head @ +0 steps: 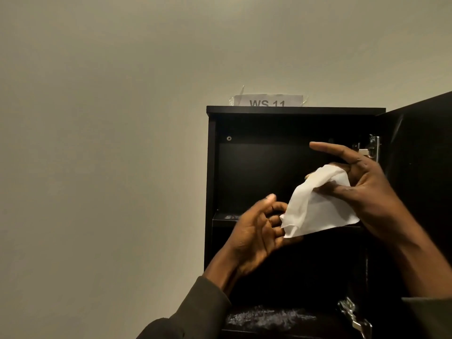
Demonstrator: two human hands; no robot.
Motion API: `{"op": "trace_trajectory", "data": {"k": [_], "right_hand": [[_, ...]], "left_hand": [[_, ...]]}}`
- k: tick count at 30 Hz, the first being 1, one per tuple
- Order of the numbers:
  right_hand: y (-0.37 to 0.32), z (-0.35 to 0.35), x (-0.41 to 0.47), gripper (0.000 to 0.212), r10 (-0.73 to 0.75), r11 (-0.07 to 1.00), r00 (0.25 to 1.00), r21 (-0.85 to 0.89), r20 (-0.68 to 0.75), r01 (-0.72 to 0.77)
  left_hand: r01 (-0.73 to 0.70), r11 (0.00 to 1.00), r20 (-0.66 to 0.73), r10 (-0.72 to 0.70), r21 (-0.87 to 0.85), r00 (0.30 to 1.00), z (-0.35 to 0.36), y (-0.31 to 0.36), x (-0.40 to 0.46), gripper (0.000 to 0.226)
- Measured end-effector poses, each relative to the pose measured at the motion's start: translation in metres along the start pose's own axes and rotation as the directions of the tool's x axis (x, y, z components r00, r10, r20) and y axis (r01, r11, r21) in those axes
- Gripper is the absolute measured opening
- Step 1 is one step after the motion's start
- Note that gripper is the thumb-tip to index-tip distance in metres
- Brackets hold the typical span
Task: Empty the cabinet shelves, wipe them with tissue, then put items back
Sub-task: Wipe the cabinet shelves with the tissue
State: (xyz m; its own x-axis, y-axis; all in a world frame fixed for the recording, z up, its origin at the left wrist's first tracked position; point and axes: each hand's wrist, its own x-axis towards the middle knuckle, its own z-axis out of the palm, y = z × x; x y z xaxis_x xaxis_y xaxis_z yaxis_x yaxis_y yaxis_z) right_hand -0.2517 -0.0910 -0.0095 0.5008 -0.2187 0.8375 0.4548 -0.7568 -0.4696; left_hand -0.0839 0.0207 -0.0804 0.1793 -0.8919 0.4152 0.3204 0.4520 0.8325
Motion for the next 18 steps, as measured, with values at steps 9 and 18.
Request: {"op": "trace_trajectory", "data": {"k": [9,18], "right_hand": [[-0.005,-0.002,-0.012,0.084,0.056,0.992,0.996,0.108,0.068,-0.063],[0.016,-0.007,-0.05,0.061,0.067,0.977,0.991,0.195,0.119,-0.09]], "left_hand": [[-0.027,0.996,-0.168,0.042,0.088,0.985,0.004,0.004,-0.002,0.019],[-0.018,0.997,-0.325,-0.007,-0.072,0.946,0.0,0.008,-0.006,0.025]]}}
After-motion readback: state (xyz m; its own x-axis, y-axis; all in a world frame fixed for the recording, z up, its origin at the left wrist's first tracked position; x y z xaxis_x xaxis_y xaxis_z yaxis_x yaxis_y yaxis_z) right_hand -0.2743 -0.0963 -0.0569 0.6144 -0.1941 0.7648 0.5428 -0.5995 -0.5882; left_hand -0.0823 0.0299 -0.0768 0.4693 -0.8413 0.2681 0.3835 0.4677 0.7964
